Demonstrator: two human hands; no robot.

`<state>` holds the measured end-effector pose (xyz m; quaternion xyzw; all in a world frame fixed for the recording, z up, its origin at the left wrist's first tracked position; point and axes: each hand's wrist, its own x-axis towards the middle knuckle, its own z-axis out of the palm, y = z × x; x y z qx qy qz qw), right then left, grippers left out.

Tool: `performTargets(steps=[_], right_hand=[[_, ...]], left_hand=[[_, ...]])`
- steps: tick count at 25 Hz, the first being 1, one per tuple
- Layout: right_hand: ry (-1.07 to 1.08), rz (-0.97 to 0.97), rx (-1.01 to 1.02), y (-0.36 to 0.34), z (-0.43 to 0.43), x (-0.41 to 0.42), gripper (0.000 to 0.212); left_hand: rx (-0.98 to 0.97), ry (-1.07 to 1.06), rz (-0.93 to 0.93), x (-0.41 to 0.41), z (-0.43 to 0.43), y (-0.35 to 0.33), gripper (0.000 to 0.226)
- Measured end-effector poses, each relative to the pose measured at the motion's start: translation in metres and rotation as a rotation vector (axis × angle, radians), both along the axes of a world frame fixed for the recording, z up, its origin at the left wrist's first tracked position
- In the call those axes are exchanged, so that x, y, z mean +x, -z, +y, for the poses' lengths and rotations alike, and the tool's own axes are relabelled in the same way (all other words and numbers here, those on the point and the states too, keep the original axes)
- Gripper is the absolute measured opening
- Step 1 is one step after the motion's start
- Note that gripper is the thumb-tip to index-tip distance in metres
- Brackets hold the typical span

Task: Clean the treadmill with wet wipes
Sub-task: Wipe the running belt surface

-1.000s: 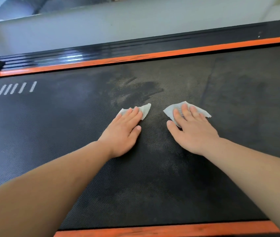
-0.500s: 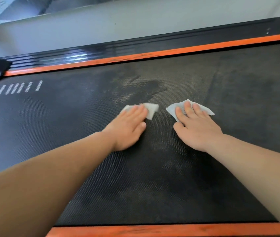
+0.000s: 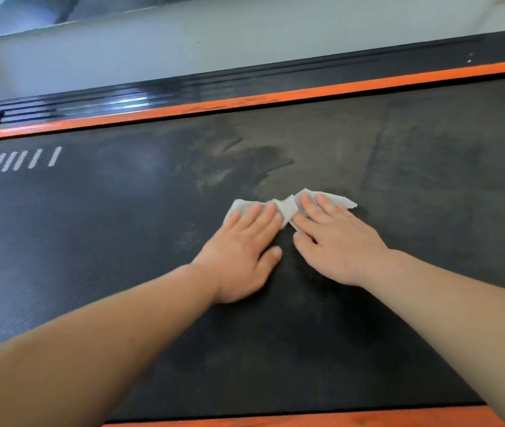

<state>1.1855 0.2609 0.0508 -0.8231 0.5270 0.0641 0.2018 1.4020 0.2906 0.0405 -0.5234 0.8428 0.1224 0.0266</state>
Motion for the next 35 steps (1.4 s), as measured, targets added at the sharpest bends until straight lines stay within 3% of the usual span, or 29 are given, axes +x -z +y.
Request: performTargets(steps=[2,6,10,14,19,24,30,35], right_hand=[[0.037,0.019,0.016,-0.001,-0.006,0.001,0.058],[0.145,0.036,0.022,-0.001,-0.01,0.02,0.063],[0.153,0.017,0.043,-0.002,-0.033,0.04,0.065],[0.13,0.033,0.045,-0.005,-0.075,0.054,0.062],[0.054,0.034,-0.004,0.001,-0.129,0.082,0.062],[-0.015,0.043,-0.059,0.006,-0.182,0.099,0.064],[-0.046,0.038,-0.091,0.005,-0.205,0.092,0.069],[0.105,0.069,-0.064,-0.002,-0.215,0.056,0.073]], left_hand=[[-0.01,0.081,0.029,0.013,-0.005,-0.005,0.068],[-0.056,-0.31,0.0,0.052,-0.048,-0.008,0.059],[0.001,0.039,-0.018,0.055,-0.05,-0.005,0.063],[0.016,-0.349,-0.074,0.089,-0.102,-0.007,0.061],[0.044,-0.067,0.003,0.084,-0.103,-0.006,0.059],[0.062,-0.42,-0.06,0.098,-0.181,-0.008,0.059],[0.044,-0.285,-0.003,0.076,-0.188,-0.006,0.063],[-0.006,-0.503,-0.005,0.102,-0.194,-0.005,0.058]])
